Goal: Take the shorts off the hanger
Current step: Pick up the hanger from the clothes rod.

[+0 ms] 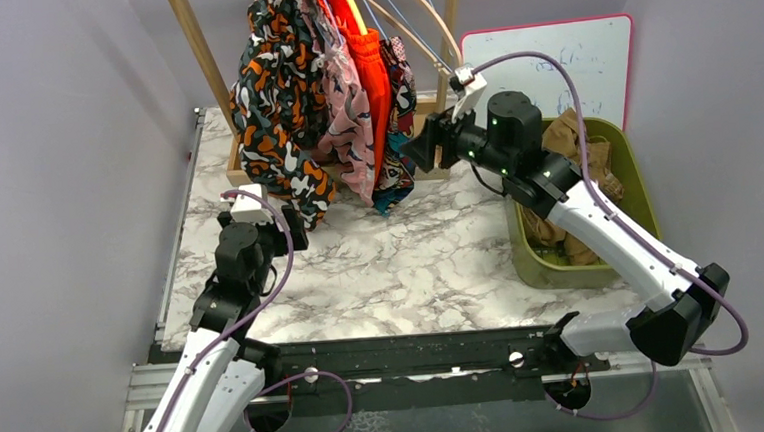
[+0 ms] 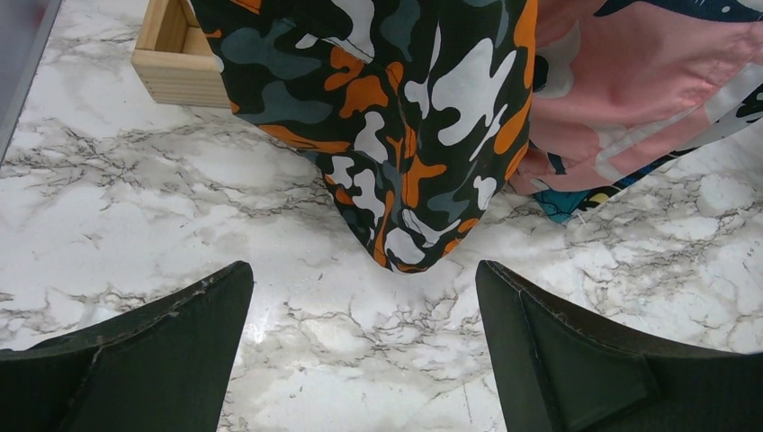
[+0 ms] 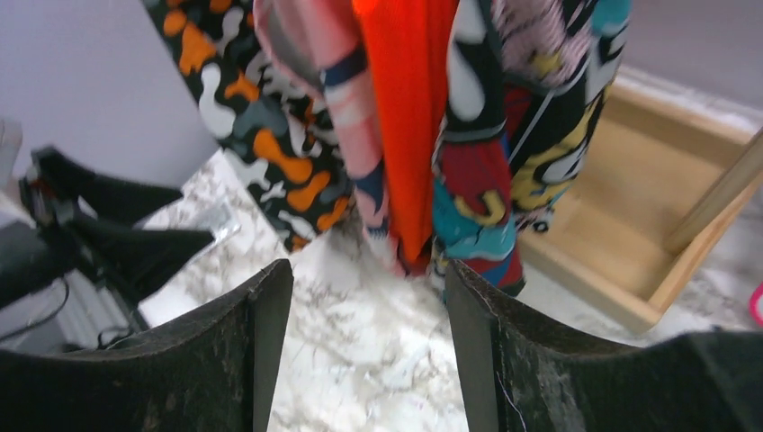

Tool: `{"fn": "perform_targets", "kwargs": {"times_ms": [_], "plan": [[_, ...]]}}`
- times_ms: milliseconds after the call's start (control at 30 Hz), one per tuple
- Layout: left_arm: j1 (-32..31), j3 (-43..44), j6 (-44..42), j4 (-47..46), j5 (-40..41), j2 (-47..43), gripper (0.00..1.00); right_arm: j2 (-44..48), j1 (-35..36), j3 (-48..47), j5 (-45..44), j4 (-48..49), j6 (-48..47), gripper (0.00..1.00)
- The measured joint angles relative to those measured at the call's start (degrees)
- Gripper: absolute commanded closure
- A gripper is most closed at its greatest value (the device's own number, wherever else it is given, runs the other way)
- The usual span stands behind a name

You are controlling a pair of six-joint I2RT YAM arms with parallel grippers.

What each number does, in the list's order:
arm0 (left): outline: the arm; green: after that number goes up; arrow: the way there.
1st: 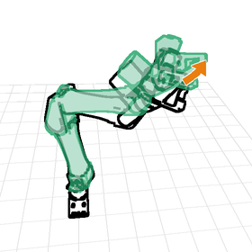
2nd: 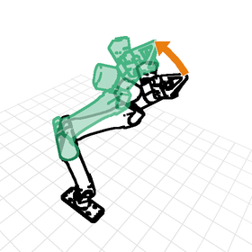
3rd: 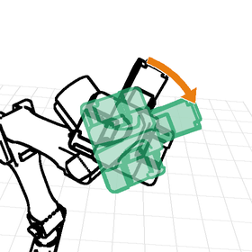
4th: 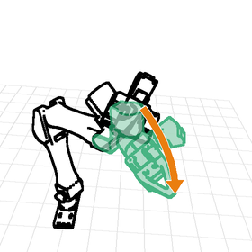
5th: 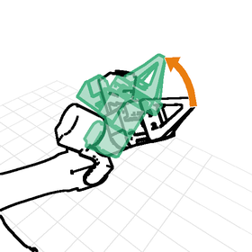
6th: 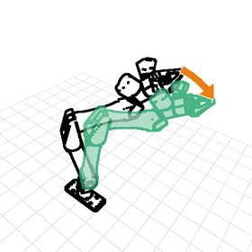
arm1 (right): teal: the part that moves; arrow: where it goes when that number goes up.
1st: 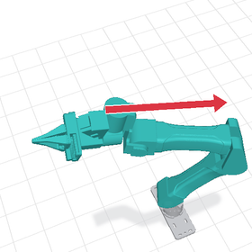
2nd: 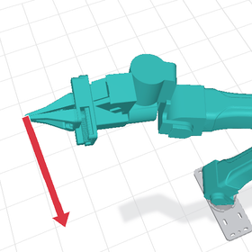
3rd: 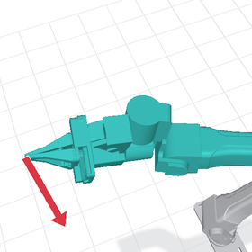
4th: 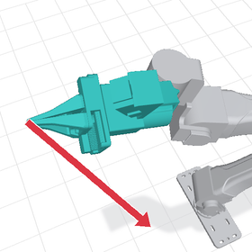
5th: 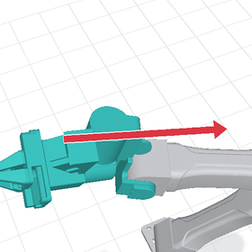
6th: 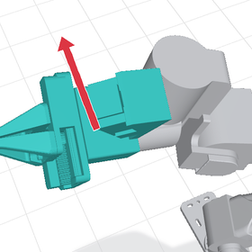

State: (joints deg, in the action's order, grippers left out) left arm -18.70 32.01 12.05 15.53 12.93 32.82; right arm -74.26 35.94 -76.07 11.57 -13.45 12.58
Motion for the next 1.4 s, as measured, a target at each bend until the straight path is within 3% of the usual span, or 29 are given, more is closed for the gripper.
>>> {"fn": "perform_targets", "kwargs": {"times_ms": [333,433,633,833,1167,1400], "plan": [[0.0,0.0,-0.3,0.0,0.0,0.5,0.04,-2.7,0.0,-9.3,-9.4,3.5,-2.2,0.42],[0.0,0.0,-0.3,0.0,0.0,0.6,0.04,-5.0,0.0,-13.5,-10.6,4.2,-3.3,0.49],[0.0,0.0,-0.3,0.0,0.0,0.6,0.04,-11.1,0.0,-19.4,-13.3,4.8,-5.4,0.51],[0.0,0.0,-0.3,0.0,0.0,0.6,0.04,-19.8,0.0,-27.3,-15.1,3.8,-7.8,0.52],[0.0,0.0,-0.3,0.0,0.0,0.5,0.04,-25.5,0.0,-37.8,-16.5,0.7,-10.8,0.66],[0.0,0.0,-0.3,0.0,-0.1,0.4,0.04,-28.7,0.0,-40.6,-16.6,-1.7,-11.3,0.65]]}}
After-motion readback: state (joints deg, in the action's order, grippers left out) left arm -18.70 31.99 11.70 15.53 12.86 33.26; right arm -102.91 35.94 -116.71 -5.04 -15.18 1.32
